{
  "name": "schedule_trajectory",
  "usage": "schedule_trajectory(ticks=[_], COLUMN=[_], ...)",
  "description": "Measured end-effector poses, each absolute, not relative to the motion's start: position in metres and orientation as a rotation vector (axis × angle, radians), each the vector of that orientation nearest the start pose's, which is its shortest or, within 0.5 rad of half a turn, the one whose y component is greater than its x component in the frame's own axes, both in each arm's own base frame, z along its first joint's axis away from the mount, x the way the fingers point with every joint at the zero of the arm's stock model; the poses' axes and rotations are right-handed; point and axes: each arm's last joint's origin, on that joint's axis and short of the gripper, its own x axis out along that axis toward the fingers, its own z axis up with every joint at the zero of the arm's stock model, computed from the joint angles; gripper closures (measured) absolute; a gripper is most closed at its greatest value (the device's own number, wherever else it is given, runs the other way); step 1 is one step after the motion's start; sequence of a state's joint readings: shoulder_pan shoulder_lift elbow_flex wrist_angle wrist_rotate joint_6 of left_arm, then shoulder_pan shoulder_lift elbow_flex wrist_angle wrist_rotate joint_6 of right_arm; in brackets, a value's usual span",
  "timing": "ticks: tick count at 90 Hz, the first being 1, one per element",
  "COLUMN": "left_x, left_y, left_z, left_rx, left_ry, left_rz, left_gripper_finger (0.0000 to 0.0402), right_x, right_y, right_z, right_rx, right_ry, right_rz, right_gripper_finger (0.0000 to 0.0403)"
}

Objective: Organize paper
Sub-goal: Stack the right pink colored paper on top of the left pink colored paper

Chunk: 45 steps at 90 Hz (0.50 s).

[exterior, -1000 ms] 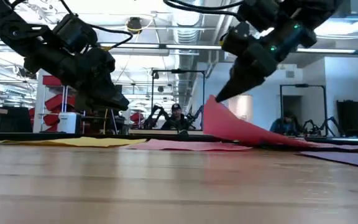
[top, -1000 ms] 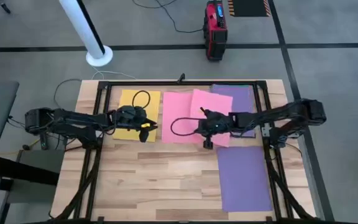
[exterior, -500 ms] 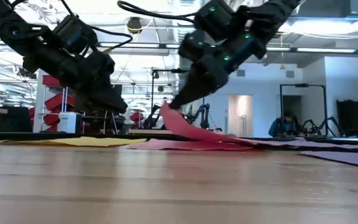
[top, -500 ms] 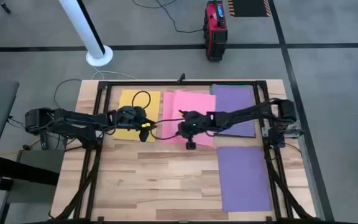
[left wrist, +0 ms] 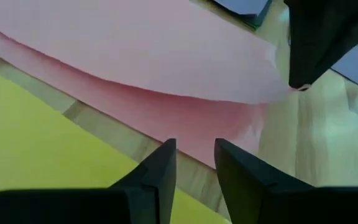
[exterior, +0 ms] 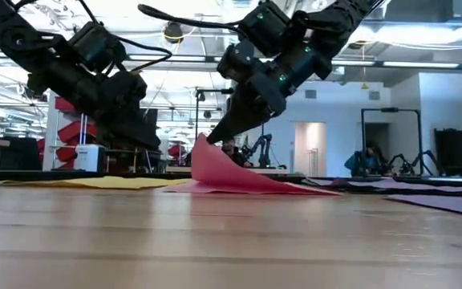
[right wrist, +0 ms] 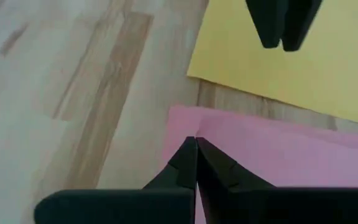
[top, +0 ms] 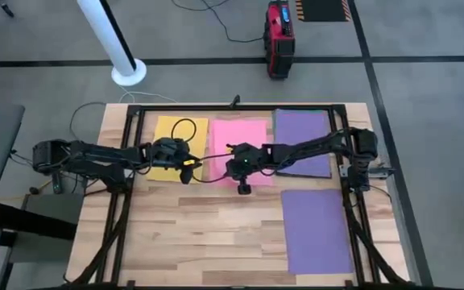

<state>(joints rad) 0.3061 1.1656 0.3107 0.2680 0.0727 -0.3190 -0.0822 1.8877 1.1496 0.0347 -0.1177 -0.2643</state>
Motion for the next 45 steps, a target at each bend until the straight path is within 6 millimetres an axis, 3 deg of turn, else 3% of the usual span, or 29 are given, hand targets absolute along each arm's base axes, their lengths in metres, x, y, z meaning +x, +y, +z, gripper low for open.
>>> schedule_trajectory(ticks=[45], left_x=[0.1935], left_y=[0.0593], left_z=[0.1471], left_rx=[-0.434], left_ry=[0.535], left_rz=[0.335], left_gripper_finger=[0.0295], right_x=[0.3965], right_y=[-0.0336], right_z=[0.1721], right_rx=[-0.178], right_ry=[0.679], right_rz=[0.137], right_gripper_finger=[0.0403])
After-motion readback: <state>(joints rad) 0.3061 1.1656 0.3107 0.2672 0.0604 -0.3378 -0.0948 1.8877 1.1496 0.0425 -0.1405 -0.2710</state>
